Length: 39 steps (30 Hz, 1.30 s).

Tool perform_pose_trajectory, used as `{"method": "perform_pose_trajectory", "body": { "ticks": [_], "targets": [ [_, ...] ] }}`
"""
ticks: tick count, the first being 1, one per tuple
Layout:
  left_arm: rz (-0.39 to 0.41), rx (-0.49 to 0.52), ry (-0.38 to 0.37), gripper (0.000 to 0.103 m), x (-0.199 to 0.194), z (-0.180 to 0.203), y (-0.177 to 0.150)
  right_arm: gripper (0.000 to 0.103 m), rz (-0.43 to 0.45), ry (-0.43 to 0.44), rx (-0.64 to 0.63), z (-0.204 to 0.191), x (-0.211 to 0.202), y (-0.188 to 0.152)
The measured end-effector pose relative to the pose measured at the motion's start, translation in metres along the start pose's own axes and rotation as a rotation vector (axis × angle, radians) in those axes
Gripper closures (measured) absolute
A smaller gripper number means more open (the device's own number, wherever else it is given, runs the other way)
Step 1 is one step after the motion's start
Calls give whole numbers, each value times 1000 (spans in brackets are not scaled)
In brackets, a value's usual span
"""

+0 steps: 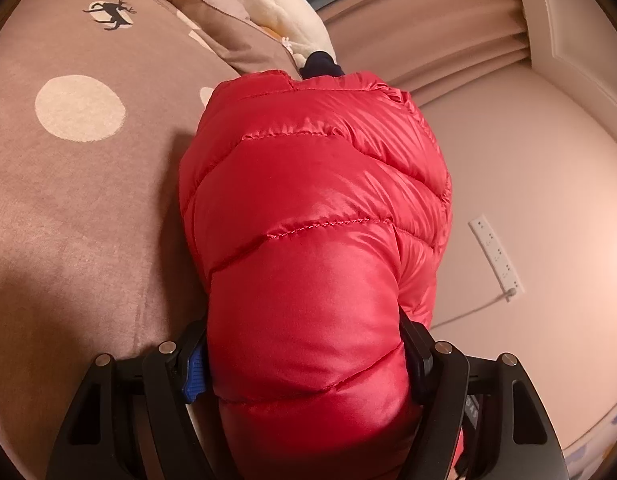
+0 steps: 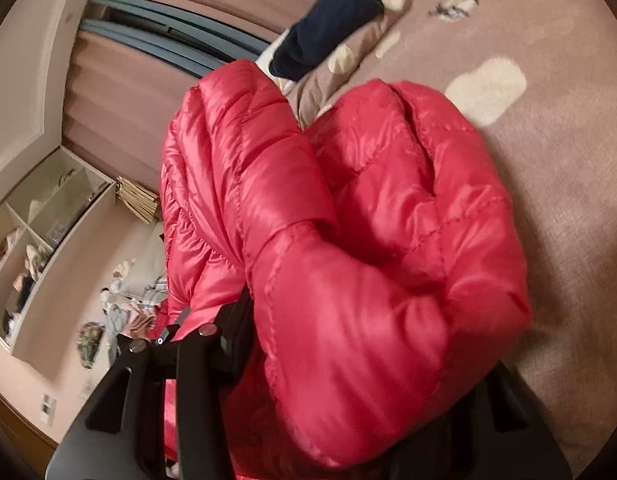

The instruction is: Fold large clothes

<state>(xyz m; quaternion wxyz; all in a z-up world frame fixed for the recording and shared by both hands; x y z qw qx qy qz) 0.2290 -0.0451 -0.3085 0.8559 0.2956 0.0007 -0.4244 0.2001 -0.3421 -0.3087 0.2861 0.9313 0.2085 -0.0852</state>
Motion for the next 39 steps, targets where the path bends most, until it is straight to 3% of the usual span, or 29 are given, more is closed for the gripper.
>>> {"method": "perform_pose_trajectory", "body": {
  "ticks": [5,12,25,39],
  "targets": [
    [25,73,36,29,-7,16,2,61,17,-8,-46,-14,-6,1],
    [72,129,15,29,-29,41,11,66,46,56,-55,-31,-20,5],
    [307,288,-11,29,-114,116,42,66,67,308,-183,-121,-47,19],
    [451,436,8,29,-177,170,41,66,87,562,-220,-175,-78,20]
  ]
}}
Point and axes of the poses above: each gripper's, at about its wrist camera, not at the fingertips, and x roughly the way its jaws point, z to its right, y to its top, the point moved 2 cm from there along x, roughly the way its jaws point, and after that the axes turned 12 degrees about z, right-handed, at the moved point
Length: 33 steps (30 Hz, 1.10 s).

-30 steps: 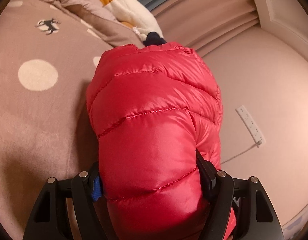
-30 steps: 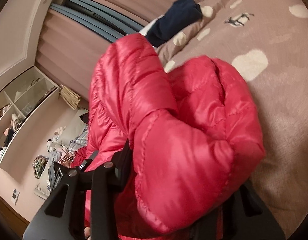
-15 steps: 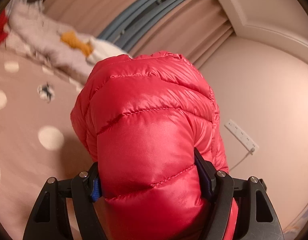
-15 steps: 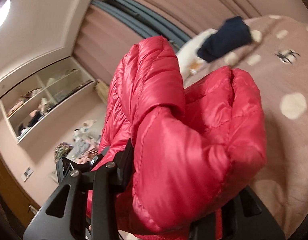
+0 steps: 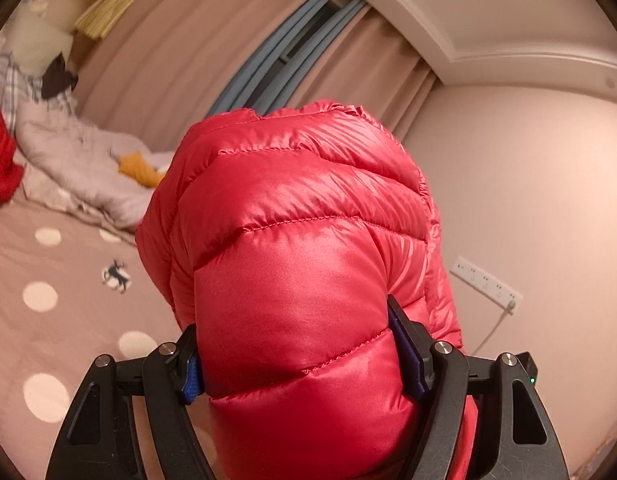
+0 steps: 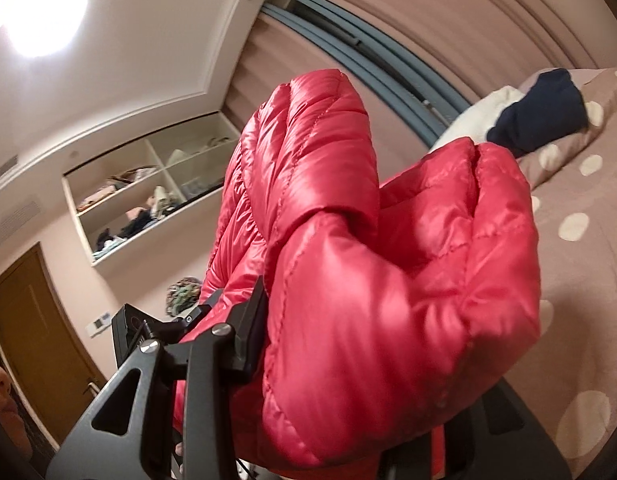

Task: Fold large clothes
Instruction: 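Hold the jacket bundle with both grippers and lower it toward the bedspread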

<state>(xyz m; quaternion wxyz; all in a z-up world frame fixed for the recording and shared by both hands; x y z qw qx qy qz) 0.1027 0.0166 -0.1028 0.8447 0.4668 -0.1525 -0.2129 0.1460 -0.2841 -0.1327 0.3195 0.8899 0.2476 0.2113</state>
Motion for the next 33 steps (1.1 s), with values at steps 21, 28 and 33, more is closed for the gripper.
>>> {"method": "perform_pose_trajectory", "body": {
  "ticks": [21,28,33],
  "targets": [
    [74,35,0,29,-10,-6,35,65,13,128,-61,-30,14,15],
    [76,58,23,29,-1,-15,48,65,-5,150,-47,-25,36,14],
    [59,66,41,29,18,-32,54,65,-21,139,-14,-14,58,14]
  ]
}}
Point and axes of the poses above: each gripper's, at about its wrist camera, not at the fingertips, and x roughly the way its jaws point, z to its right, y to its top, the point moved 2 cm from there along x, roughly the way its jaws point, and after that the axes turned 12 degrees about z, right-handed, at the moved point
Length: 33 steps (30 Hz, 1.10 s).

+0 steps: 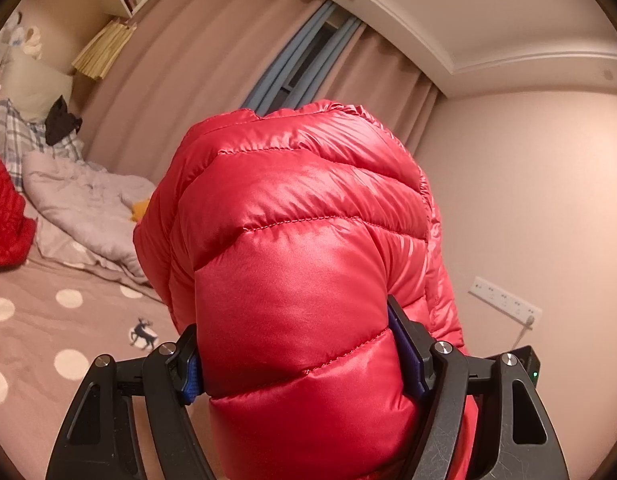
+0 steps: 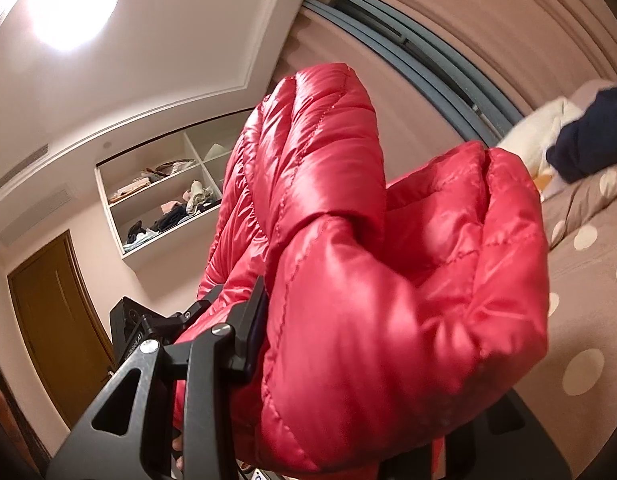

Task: Fold large clothes
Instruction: 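Hold the jacket bundle with both grippers and lower it toward the bedspread, then set the jacket bundle on the bedspread and open both grippers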

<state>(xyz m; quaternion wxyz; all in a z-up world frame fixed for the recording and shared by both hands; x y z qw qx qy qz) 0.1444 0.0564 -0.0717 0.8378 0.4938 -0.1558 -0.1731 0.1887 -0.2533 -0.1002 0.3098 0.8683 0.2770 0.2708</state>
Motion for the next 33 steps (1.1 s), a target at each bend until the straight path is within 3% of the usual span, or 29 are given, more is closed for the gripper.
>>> {"method": "perform_pose_trajectory", "body": {
  "ticks": [5,11,16,18,20,21,23,29,33],
  "targets": [
    [-57,-43,7,29,33,-31,-8,65,-25,-62,-7,20,24,0],
    [-125,-131,47,29,76,-91,-44,65,-70,-179,3,64,53,-14],
    [-299,-146,200,29,123,-155,-110,66,-166,-364,-47,120,77,-49],
    [-382,-126,301,29,132,-181,-146,66,-249,-502,-117,153,88,-74],
    [-373,-124,329,28,125,-195,-163,66,-350,-580,-99,184,94,-101],
    [-358,-127,316,27,118,-196,-165,66,-392,-595,-67,201,93,-116],
    [-355,-95,323,26,112,-193,-165,62,-389,-583,-26,214,85,-131],
    [-366,-74,373,23,107,-180,-162,59,-397,-611,-93,207,82,-127],
    [-377,-20,444,15,118,-178,-153,51,-390,-629,-68,204,82,-121]
  ]
}}
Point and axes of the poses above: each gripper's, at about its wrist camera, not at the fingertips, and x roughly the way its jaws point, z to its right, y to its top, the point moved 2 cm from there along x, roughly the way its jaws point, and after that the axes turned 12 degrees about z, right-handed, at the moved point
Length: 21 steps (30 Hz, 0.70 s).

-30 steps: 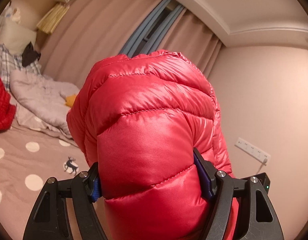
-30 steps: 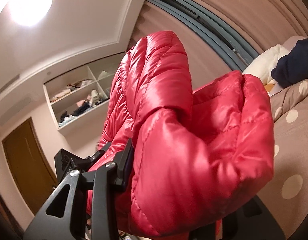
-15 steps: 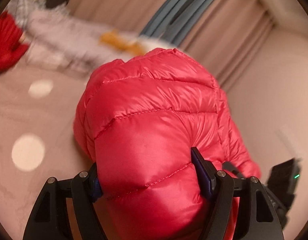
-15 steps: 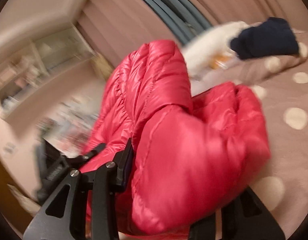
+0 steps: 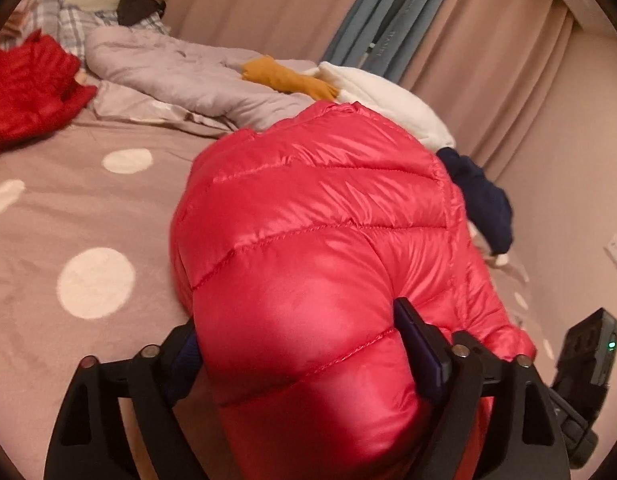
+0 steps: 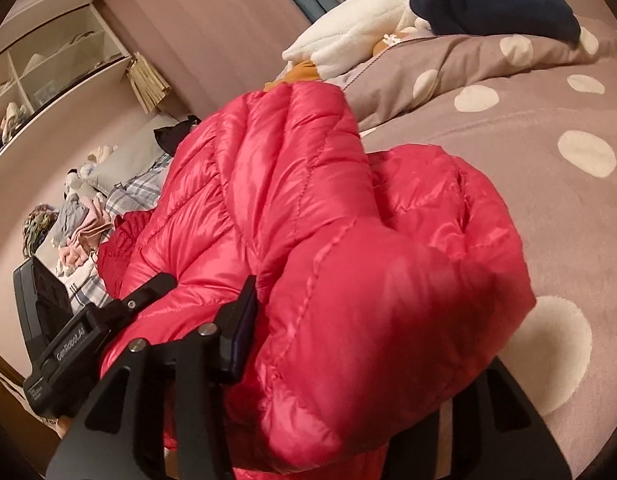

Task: Fold large clothes
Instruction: 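Set the jacket bundle on the bedspread and open both grippers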

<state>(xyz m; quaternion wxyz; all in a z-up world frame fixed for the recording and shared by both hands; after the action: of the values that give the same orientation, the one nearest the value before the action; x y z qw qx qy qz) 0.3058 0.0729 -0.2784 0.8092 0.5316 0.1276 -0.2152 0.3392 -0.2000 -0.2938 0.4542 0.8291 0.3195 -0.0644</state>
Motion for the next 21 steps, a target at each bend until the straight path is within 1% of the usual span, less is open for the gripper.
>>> {"method": "perform_pose_trajectory", "body": {
  "ticks": [1,2,3,4,5,7,10,14,16,19,21],
  "targets": [
    [0,12,21,15,-5,2,1,49,-1,-8,-5,-7,7,1],
    [3,24,40,14,-8,4,3,42,-4,-14,-11,-7,7,3],
    [14,45,68,14,-10,6,6,37,-7,-23,-17,-8,5,4],
    [25,63,89,14,-15,8,8,26,-8,-34,-24,-8,4,5],
    [38,85,107,12,-22,10,10,17,-1,-58,-43,-9,-2,8],
    [72,139,144,8,-36,16,13,10,28,-89,-76,-13,-13,13],
    [125,196,176,7,-59,25,15,6,54,-115,-92,-16,-28,19],
    [144,233,232,7,-76,33,21,3,84,-107,-94,-28,-54,27],
    [167,252,236,7,-91,39,23,1,104,-99,-126,-37,-67,30],
    [193,260,222,3,-118,47,25,0,127,-95,-170,-54,-90,35],
    [221,270,240,1,-136,52,26,0,130,-111,-199,-65,-106,36]
  ]
}}
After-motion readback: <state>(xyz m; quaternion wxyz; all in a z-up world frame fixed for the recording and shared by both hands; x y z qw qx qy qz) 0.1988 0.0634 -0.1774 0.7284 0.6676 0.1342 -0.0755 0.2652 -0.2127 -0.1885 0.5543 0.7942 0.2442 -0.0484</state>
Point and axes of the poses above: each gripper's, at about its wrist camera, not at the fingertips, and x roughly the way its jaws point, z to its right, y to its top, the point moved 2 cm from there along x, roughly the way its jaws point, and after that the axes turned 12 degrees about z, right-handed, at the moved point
